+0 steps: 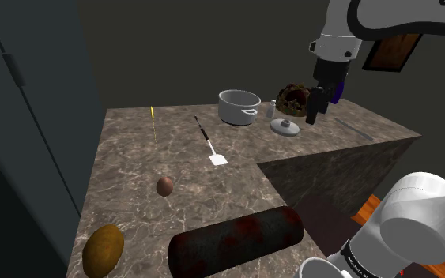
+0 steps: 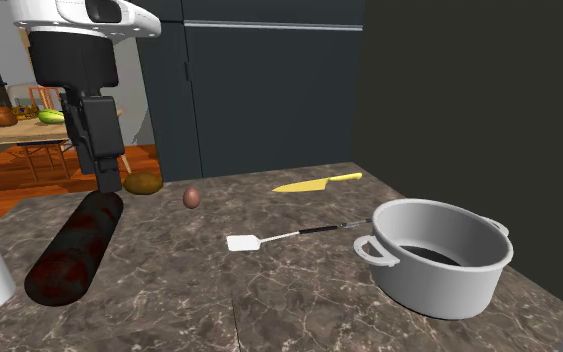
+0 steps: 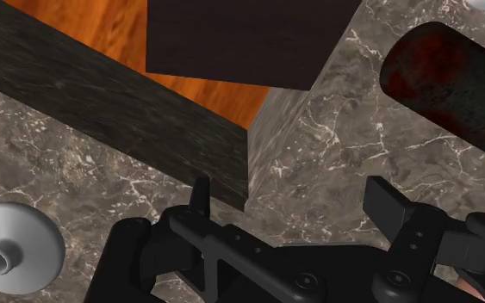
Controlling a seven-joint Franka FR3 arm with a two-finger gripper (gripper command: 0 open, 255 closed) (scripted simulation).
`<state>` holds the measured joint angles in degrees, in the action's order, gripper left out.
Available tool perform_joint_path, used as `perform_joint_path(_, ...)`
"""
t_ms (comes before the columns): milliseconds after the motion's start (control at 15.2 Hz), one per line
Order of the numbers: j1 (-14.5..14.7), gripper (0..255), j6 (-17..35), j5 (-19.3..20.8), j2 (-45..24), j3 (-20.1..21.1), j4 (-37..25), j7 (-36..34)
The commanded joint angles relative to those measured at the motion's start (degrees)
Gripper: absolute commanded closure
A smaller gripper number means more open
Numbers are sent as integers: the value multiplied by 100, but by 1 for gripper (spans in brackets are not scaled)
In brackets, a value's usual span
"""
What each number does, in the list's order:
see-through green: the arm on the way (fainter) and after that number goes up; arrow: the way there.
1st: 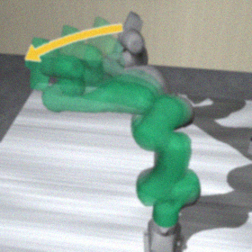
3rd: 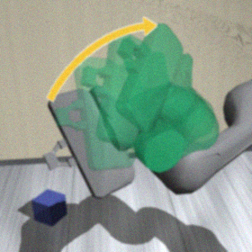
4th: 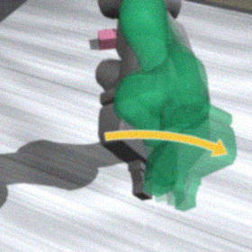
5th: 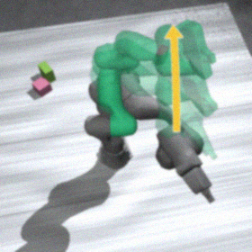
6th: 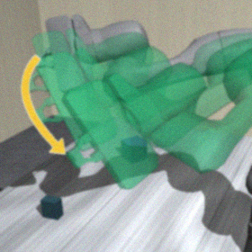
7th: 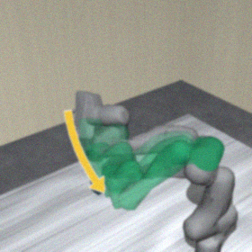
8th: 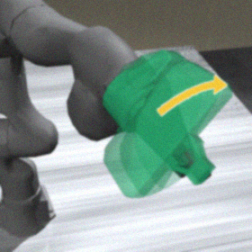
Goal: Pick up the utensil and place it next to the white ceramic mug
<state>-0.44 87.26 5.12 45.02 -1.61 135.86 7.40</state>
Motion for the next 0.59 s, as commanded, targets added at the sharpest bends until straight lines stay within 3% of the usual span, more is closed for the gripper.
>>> perform_joint_path(0, 0, 0, 0, 0, 0, 0, 0, 0)
perform_joint_path(528, -28, 0, 1487, -329, -1242, 371, 100, -989)
